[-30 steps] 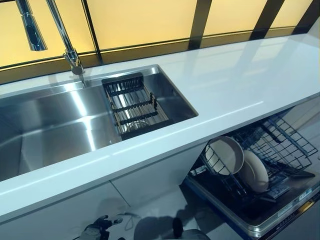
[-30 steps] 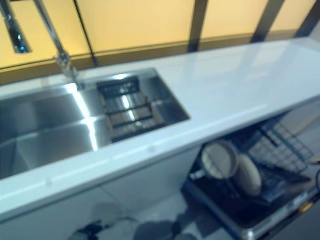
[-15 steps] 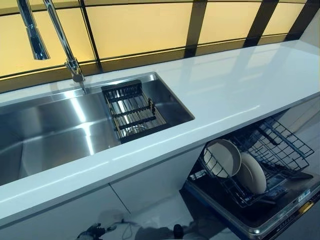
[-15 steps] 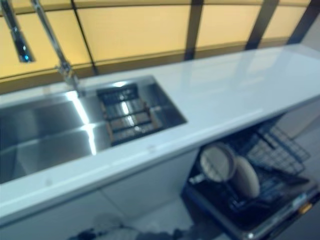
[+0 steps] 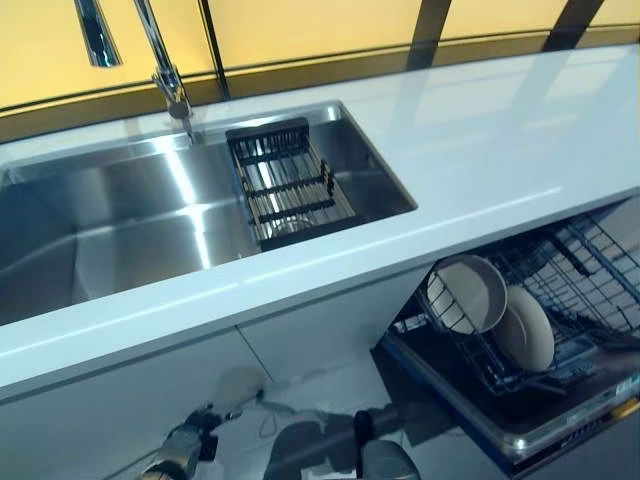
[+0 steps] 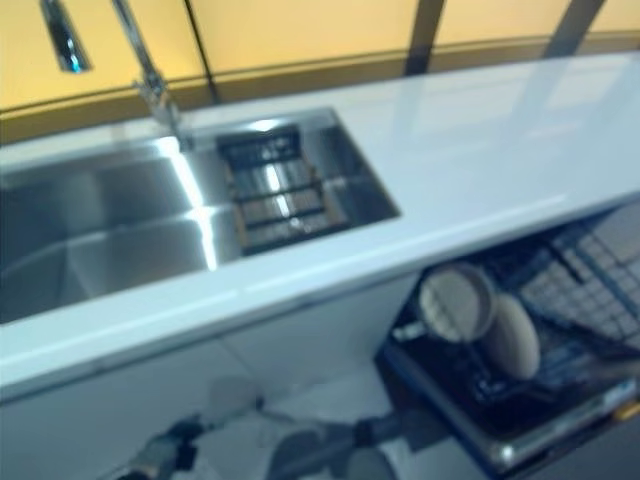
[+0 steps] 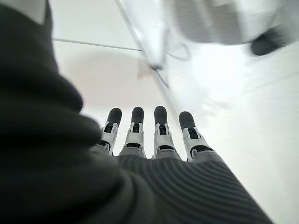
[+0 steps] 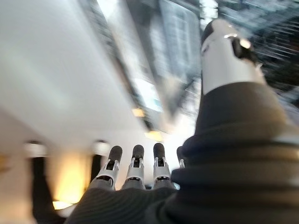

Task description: Take plates into dishwasher

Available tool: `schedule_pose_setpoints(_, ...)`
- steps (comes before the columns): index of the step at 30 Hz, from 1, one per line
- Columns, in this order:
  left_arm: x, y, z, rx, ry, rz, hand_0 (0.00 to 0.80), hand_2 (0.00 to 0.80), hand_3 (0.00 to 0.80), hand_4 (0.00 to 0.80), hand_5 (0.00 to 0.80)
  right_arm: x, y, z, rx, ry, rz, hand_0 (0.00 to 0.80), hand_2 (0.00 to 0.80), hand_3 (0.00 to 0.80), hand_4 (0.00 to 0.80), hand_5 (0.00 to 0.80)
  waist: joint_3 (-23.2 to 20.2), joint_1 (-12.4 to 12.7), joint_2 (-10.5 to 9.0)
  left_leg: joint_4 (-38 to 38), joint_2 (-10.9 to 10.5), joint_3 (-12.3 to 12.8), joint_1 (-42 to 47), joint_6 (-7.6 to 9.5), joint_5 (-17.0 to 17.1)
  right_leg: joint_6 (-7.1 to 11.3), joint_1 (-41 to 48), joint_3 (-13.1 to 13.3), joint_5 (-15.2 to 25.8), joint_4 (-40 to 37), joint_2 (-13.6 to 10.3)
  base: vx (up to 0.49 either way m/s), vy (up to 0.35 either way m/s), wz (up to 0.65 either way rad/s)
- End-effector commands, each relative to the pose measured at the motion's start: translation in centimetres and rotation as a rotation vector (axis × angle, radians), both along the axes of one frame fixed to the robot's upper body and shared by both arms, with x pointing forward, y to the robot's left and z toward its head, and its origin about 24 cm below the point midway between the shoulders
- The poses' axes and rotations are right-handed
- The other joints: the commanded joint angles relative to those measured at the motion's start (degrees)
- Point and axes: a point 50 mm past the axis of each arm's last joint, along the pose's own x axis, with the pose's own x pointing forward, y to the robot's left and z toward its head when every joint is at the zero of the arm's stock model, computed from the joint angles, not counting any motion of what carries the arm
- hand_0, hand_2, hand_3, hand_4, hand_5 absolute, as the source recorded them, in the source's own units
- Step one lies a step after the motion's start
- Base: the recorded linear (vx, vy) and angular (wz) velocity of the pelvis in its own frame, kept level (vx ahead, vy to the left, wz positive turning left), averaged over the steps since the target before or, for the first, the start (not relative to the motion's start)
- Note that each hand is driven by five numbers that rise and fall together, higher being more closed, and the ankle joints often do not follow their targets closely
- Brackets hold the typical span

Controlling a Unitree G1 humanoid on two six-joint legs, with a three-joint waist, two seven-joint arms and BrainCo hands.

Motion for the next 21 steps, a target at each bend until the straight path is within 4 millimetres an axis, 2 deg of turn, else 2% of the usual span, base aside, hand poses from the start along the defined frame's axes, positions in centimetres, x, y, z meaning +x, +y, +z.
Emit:
schedule_pose_setpoints(1,-0.2,2.3,0.7,0.091,0.020,0.039,0.000,0.000,0.000,0.000,0.000,1.7,-0.5,1.8,-0.062,-0.108,-0.033,0.000,0.000,0.000,0.000,0.000,1.3,1.5,-1.22,-6.8,-1.9,0.4,11.2,5.41,-3.2,1.25,-9.8,0.2,11.0,-5.3,5.3,-0.450,0.086,0.58)
schedule_pose_setpoints(4,-0.9,3.3,0.8,0.096,0.018,0.117,0.000,0.000,0.000,0.000,0.000,1.6,-0.7,1.9,-0.082,-0.116,-0.058,0.000,0.000,0.000,0.000,0.000,1.0,2.1,0.14,-7.5,-3.2,1.0,12.2,5.96,-4.2,1.61,-9.6,-1.4,10.6,-6.4,4.3,-0.397,0.131,0.27)
schedule_pose_setpoints(7,-2.0,4.4,0.7,0.106,0.047,0.181,0.000,0.000,0.000,0.000,0.000,1.9,-0.3,1.2,-0.062,-0.093,-0.050,0.000,0.000,0.000,0.000,0.000,0.5,3.7,0.16,-4.2,-3.9,0.9,10.1,6.77,-5.8,1.41,-7.1,-1.7,10.3,-8.0,3.7,-0.298,0.064,0.18)
schedule_pose_setpoints(9,-3.1,5.2,0.6,0.102,0.065,0.215,0.000,0.000,0.000,0.000,0.000,1.6,-0.4,1.3,-0.043,-0.089,-0.082,0.000,0.000,0.000,0.000,0.000,-0.2,3.9,-0.13,-2.2,-4.6,0.9,10.1,7.01,-6.4,1.59,-7.7,-1.9,10.5,-7.2,2.1,-0.320,0.116,-0.13)
schedule_pose_setpoints(12,-3.6,5.1,0.4,0.086,0.059,0.204,0.000,0.000,0.000,0.000,0.000,0.4,-0.4,0.7,-0.024,-0.045,-0.140,0.000,0.000,0.000,0.000,0.000,-0.3,4.1,-0.29,0.8,-5.1,1.5,10.4,7.75,-8.1,2.51,-7.8,-2.2,11.3,-7.6,0.7,-0.211,0.108,0.17)
schedule_pose_setpoints(13,-3.3,4.9,0.4,0.088,0.047,0.187,0.000,0.000,0.000,0.000,0.000,-0.5,-0.2,-0.2,-0.014,-0.001,-0.164,0.000,0.000,0.000,0.000,0.000,0.4,4.3,-0.44,2.9,-5.6,1.8,10.1,8.44,-9.6,3.64,-7.5,-2.5,12.2,-8.6,0.4,-0.175,0.079,0.19)
schedule_pose_setpoints(15,-2.9,5.0,0.7,0.103,0.043,0.170,0.000,0.000,0.000,0.000,0.000,-1.4,0.2,-1.4,0.000,0.044,-0.182,0.000,0.000,0.000,0.000,0.000,1.1,4.3,-1.61,4.0,-6.7,2.0,9.5,8.92,-9.6,4.36,-6.9,-3.3,13.4,-10.0,-0.4,-0.143,0.027,0.10)
schedule_pose_setpoints(16,-2.7,5.0,0.8,0.112,0.044,0.158,0.000,0.000,0.000,0.000,0.000,-1.9,0.8,-2.6,0.022,0.068,-0.183,0.000,0.000,0.000,0.000,0.000,2.1,4.7,-1.61,4.0,-6.8,2.3,9.5,8.89,-9.1,4.80,-5.8,-5.0,14.5,-11.5,0.3,-0.177,0.022,0.05)
schedule_pose_setpoints(18,-2.7,5.1,0.8,0.126,0.048,0.138,0.000,0.000,0.000,0.000,0.000,-2.1,1.5,-3.7,0.050,0.091,-0.175,0.000,0.000,0.000,0.000,0.000,2.9,5.2,-1.93,2.9,-7.3,2.9,9.5,8.79,-7.6,4.81,-5.5,-7.1,15.4,-11.5,0.5,-0.233,0.029,-0.02)
schedule_pose_setpoints(19,-3.1,5.4,0.8,0.132,0.052,0.141,0.000,0.000,0.000,0.000,0.000,-2.0,1.8,-4.3,0.056,0.098,-0.165,0.000,0.000,0.000,0.000,0.000,3.2,5.7,-2.07,1.4,-7.8,3.9,9.7,8.97,-6.4,5.08,-5.3,-8.7,16.2,-9.2,0.5,-0.366,0.053,-0.37)
schedule_pose_setpoints(20,-3.8,5.9,0.8,0.138,0.057,0.157,0.000,0.000,0.000,0.000,0.000,-2.1,2.2,-4.9,0.070,0.103,-0.161,0.000,0.000,0.000,0.000,0.000,3.1,6.4,-1.88,-1.6,-8.4,4.6,9.1,9.76,-3.9,4.97,-4.6,-9.0,16.0,-4.1,1.0,-0.351,0.058,-0.58)
schedule_pose_setpoints(21,-3.9,6.0,0.8,0.140,0.060,0.162,0.000,0.000,0.000,0.000,0.000,-2.2,2.4,-5.1,0.076,0.104,-0.159,0.000,0.000,0.000,0.000,0.000,3.1,6.7,-1.71,-2.6,-8.5,4.6,8.8,10.02,-3.1,4.91,-4.5,-8.4,15.9,-1.7,1.2,-0.546,0.041,-0.95)
